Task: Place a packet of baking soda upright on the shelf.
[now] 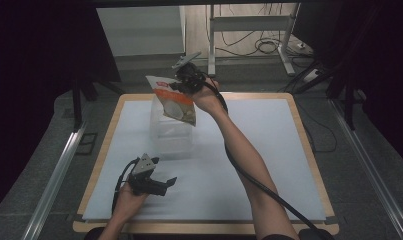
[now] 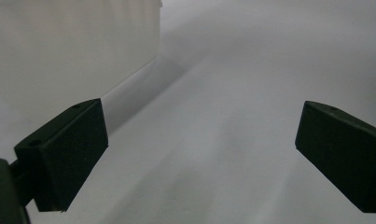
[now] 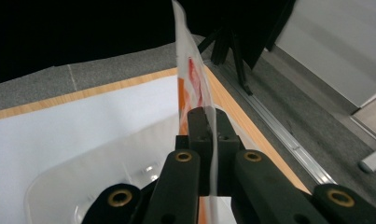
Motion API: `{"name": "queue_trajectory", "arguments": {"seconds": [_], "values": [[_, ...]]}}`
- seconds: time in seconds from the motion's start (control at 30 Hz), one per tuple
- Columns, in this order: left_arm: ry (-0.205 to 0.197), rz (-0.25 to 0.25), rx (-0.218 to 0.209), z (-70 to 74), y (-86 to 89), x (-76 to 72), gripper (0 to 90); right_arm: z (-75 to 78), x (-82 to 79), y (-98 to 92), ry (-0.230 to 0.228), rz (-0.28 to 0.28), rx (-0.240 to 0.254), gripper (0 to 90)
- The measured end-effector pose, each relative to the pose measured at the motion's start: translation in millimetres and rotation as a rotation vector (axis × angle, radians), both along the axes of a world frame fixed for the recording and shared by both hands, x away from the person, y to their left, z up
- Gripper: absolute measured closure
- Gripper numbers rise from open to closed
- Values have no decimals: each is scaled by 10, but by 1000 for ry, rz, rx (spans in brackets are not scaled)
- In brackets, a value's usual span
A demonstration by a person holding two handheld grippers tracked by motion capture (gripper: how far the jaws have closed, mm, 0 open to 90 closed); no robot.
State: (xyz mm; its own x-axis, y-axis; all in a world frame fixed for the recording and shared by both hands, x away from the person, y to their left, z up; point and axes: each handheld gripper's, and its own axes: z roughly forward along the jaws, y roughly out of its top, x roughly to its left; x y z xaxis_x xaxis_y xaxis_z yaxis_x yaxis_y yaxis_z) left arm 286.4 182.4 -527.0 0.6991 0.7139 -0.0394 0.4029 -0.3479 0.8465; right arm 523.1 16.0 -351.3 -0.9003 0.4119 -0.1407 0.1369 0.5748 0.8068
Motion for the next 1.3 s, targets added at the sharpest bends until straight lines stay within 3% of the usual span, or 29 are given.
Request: {"name": "queue_trajectory", "arguments": {"seconds": [0.2, 0.3, 0.4, 0.5, 0.6, 0.73, 0.93, 1.03, 1.17, 1.3], "values": [[0, -1, -2, 1, 1, -1, 25, -110, 1, 230, 3, 20, 4, 891], [1, -3, -1, 2, -1, -4, 25, -176, 6, 284, 10, 27, 24, 891], [-2, -6, 0, 6, -3, -8, 24, -274, 20, 303, 24, 20, 14, 890], [-1, -4, -4, 5, -5, -9, 24, -428, 52, 272, 46, -2, -2, 888], [0, -3, -4, 4, -5, -7, 25, -477, 98, 170, 68, -24, 49, 886], [0, -5, 0, 2, -14, -6, 25, -509, 147, 52, 63, -81, 13, 882], [0, -3, 1, 0, -23, -8, 24, -531, 140, 19, 68, -96, 1, 868], [-1, -3, 2, 2, -19, -10, 24, -513, 139, 19, 72, -108, -16, 803], [0, -1, 3, 1, -12, -5, 24, -484, 128, -26, 71, -105, -3, 735], [1, -2, 5, 0, -25, -8, 24, -459, 108, -66, 78, -109, 12, 601]]}}
